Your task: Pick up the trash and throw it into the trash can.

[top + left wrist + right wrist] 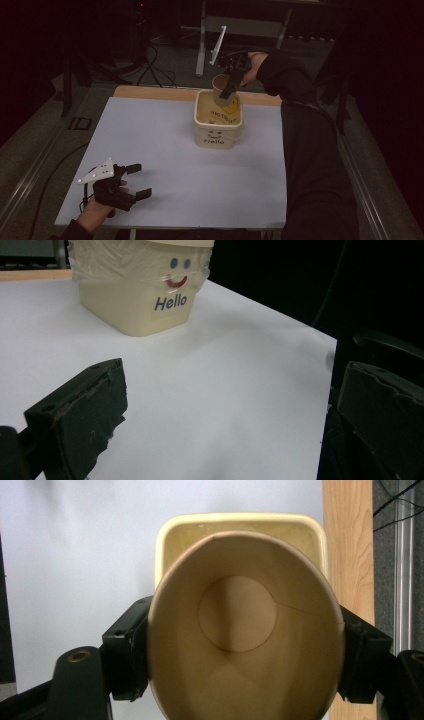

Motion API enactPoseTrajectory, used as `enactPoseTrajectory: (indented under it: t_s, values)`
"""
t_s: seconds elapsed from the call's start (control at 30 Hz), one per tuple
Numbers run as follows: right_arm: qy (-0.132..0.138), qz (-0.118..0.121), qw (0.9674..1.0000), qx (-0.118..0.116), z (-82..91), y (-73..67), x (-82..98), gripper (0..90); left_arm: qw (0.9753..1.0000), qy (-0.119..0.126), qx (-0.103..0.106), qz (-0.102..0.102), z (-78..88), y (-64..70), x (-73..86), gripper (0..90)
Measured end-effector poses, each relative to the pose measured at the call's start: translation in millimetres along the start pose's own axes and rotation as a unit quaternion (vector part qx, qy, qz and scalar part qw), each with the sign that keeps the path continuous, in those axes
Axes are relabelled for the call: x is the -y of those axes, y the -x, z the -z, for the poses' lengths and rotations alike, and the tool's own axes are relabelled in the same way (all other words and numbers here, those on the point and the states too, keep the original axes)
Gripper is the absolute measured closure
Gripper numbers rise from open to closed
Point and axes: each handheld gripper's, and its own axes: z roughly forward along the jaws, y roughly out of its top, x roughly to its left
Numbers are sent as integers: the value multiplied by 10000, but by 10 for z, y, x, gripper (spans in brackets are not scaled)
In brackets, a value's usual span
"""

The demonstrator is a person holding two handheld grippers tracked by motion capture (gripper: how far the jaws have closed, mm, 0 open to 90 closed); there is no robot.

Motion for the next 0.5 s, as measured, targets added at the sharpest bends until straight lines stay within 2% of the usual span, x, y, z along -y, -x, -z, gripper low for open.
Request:
enactPoseTrajectory:
  t_s: [0.2, 0.3, 0.5]
  values:
    - [1, -30, 10000, 32, -13, 22, -19, 211, 10000, -2, 11, -3, 3, 0, 0, 5]
    - [22, -261, 9996, 49, -17, 62, -24, 122, 10000, 13, 20, 19, 3, 1, 0, 5]
    - [34, -389, 9992, 8, -15, 79, -24, 95, 10000, -6, 27, 0, 2, -1, -2, 5]
